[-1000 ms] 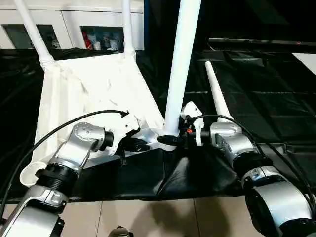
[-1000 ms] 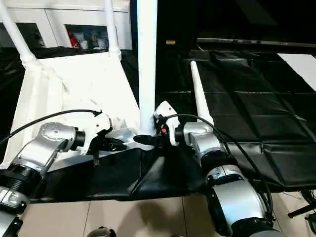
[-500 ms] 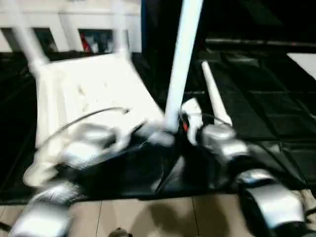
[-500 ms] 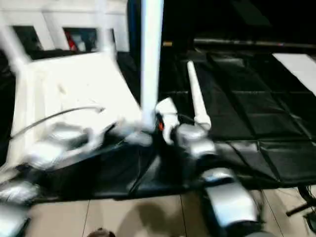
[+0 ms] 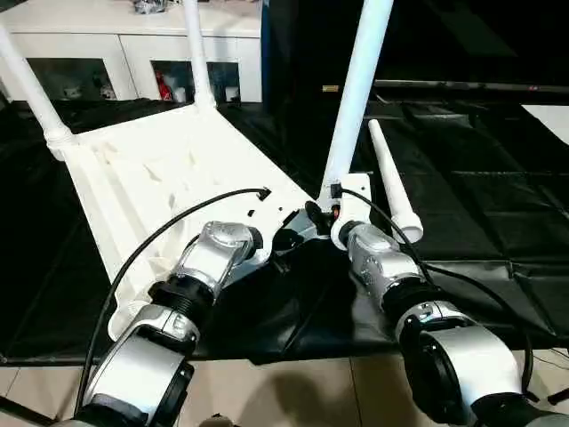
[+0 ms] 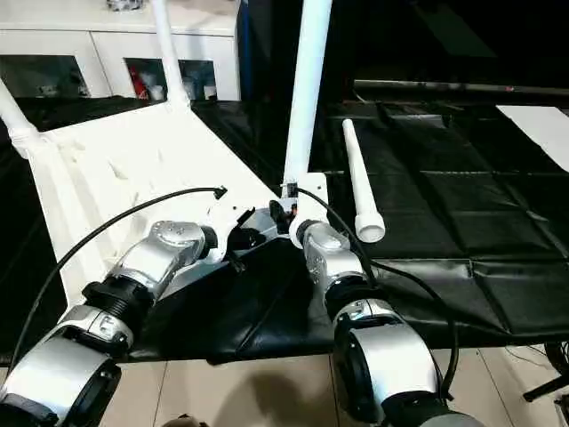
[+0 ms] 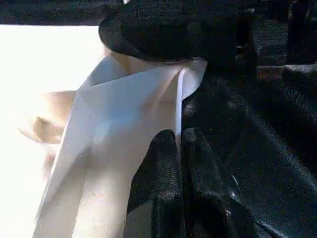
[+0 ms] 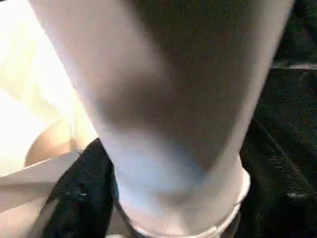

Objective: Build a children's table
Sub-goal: Rotate leg to tighten

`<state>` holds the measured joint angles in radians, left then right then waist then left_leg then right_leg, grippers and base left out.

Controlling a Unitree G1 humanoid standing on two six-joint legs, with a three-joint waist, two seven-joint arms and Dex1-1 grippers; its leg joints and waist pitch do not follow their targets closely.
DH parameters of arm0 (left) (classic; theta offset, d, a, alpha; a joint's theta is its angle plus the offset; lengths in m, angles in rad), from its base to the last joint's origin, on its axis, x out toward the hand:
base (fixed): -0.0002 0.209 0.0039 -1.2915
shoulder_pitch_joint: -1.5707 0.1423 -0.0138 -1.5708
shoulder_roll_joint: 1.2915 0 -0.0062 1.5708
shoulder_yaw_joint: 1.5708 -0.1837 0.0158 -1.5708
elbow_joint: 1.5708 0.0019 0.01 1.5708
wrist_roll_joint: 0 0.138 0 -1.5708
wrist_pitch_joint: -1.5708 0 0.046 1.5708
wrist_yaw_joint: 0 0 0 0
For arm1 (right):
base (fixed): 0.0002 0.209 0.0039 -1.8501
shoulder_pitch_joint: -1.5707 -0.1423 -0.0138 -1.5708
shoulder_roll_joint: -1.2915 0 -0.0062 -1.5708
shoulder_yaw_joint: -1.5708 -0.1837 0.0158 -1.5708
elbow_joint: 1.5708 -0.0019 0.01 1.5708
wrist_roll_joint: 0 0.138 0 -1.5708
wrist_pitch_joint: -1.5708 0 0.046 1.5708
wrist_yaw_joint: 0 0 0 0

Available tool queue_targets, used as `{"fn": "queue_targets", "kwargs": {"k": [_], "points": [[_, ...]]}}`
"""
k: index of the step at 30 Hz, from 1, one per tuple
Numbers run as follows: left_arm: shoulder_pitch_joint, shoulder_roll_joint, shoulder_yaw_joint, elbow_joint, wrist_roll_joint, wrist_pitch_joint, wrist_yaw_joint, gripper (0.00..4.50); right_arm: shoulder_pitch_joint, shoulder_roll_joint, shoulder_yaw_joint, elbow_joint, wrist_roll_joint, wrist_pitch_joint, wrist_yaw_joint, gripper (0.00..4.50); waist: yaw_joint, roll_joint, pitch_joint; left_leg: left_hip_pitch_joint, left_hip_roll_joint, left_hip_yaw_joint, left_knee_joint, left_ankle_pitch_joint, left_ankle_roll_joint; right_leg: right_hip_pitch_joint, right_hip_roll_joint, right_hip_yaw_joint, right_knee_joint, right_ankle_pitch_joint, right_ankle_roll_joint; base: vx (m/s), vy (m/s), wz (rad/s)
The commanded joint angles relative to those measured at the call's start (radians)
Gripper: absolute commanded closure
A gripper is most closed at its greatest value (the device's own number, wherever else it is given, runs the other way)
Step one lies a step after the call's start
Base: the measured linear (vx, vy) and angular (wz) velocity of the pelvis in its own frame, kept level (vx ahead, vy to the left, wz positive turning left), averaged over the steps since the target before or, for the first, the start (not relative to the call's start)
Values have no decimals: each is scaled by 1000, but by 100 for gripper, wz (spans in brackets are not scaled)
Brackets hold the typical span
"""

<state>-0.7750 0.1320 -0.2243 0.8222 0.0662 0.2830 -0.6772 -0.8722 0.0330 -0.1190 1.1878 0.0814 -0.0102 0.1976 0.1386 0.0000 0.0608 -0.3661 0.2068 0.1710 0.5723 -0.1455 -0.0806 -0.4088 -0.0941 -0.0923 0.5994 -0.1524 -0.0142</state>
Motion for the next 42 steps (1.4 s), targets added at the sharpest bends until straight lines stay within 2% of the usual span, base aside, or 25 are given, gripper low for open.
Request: {"fn": "queue_targets", "kwargs": {"k": [1,2,4,7,8,9,12,13,14,17,20,21,28,31,35,38,40,42], "points": [[4,-2,14,-11,-19,-73,-8,450,2,48,35,25,-2,19,78,99,-7,-10,-74,8,13,-4,-69,-345,6,45,-59,41,-88,-427,-114,0,0,0],[22,14,10,-37,-23,-80,-53,450,0,29,46,11,-11,-2,127,99,-9,-11,-74,5,14,-6,-70,-340,5,49,-61,40,-87,-430,-112,0,0,0],[32,29,5,-51,-23,-84,-78,450,0,12,45,0,-7,-11,171,99,-14,-11,-74,8,14,-4,-69,-335,7,46,-59,40,-87,-428,-116,0,0,0],[48,48,-1,-74,-30,-102,-127,450,3,-12,54,-12,-13,-19,220,99,-18,-10,-75,6,15,-3,-67,-319,14,47,-61,41,-86,-413,-130,0,0,0],[71,70,-6,-107,-48,-113,-193,450,12,-49,74,-26,-30,-36,272,99,-17,-11,-76,8,18,-3,-67,-305,13,49,-60,40,-82,-390,-145,0,0,0],[78,76,-8,-116,-53,-118,-211,450,14,-59,81,-30,-36,-41,288,99,-19,-10,-75,4,18,-2,-67,-301,18,49,-60,42,-79,-378,-151,0,0,0],[110,109,-12,-161,-82,-134,-299,450,32,-117,105,-63,-44,-46,425,99,-13,-5,-76,13,23,2,-64,-304,25,42,-58,43,-77,-347,-177,0,0,0],[120,120,-12,-180,-92,-127,-324,450,39,-135,118,-76,-48,-49,477,99,-11,-4,-76,7,24,2,-65,-299,29,49,-56,43,-70,-321,-184,0,0,0],[137,139,-15,-212,-105,-122,-365,450,52,-164,145,-101,-57,-52,575,99,-10,-3,-77,5,25,3,-65,-287,32,49,-54,43,-66,-296,-190,0,0,0],[156,166,-20,-245,-113,-119,-413,450,66,-196,176,-123,-69,-53,677,99,-4,-2,-78,4,27,2,-63,-284,36,51,-54,43,-62,-274,-204,0,0,0],[171,190,-21,-269,-110,-117,-448,450,67,-217,194,-124,-75,-50,719,99,1,-1,-79,7,26,4,-62,-276,36,48,-53,45,-60,-266,-212,0,0,0],[173,195,-19,-270,-109,-117,-453,450,65,-220,195,-121,-75,-50,725,117,1,-1,-79,8,27,4,-62,-278,34,48,-53,45,-60,-264,-213,0,0,0],[183,215,-13,-283,-111,-111,-467,450,72,-216,186,-138,-50,-44,780,167,3,-4,-77,7,26,3,-64,-291,25,48,-56,46,-63,-307,-200,0,0,0],[190,224,-11,-294,-114,-105,-475,450,85,-214,198,-149,-46,-44,806,172,4,-4,-77,7,27,3,-64,-286,27,47,-55,46,-62,-294,-202,0,0,0],[187,219,1,-288,-114,-85,-454,450,88,-206,188,-132,-50,-45,744,173,2,-4,-76,7,26,2,-66,-295,20,46,-55,46,-63,-307,-201,0,0,0],[162,192,11,-246,-88,-55,-361,450,77,-175,137,-91,-49,-31,529,173,-4,-7,-74,7,24,0,-68,-303,8,46,-58,47,-67,-342,-188,0,0,0],[105,126,56,-148,-57,-4,-146,450,62,-132,71,-41,-27,13,240,174,-14,-10,-71,12,20,1,-70,-302,-18,41,-52,50,-71,-364,-173,0,0,0],[64,79,86,-78,-46,24,-8,450,55,-99,28,-10,-3,44,70,174,-14,-7,-73,18,17,-2,-70,-319,-34,42,-57,47,-76,-412,-156,0,0,0]]}}
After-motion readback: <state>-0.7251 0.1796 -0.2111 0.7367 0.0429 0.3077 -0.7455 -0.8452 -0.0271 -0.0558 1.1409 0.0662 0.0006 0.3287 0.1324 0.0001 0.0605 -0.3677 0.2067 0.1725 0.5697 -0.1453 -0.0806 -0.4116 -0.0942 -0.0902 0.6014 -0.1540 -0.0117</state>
